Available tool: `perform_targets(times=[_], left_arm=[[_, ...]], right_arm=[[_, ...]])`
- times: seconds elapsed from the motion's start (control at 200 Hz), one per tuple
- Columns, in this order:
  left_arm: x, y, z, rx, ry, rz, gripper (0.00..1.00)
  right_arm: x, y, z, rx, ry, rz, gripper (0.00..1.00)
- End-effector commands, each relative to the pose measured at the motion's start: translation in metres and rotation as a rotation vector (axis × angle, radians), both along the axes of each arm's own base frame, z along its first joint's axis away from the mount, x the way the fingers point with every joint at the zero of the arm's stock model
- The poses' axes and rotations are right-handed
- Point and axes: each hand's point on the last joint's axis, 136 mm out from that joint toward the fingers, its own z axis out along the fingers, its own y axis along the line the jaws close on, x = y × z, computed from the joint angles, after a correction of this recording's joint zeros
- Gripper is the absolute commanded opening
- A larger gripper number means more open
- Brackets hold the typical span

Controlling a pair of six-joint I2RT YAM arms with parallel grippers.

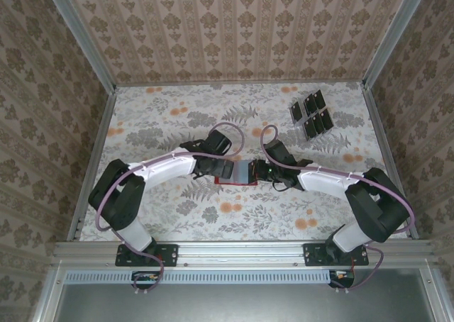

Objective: Put the credit cards into the card holder
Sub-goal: Insert the credit card into the card slot.

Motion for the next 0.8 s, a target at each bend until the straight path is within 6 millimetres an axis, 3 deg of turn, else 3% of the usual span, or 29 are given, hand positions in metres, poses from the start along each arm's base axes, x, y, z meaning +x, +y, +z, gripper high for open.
perform_targets(times=[0.0,0.57,0.795], left_arm=[[0.002,0.005,-0.001,0.080,-0.020,-0.021,1.00],[-0.011,0.048,-0.041,0.248,0.051,0.083,1.00],[-0.017,0.050,-0.047,0.229,0.066,0.099,1.00]], right_arm=[[-0.007,-0.012,-0.022,-0.048,0.049,-0.018,0.00],[-0.013,-0.028,-0.040,-0.071,0.094,-0.050,0.00],[-0.012,-0.026,-0.037,-0.049,0.090,-0.047,0.00]])
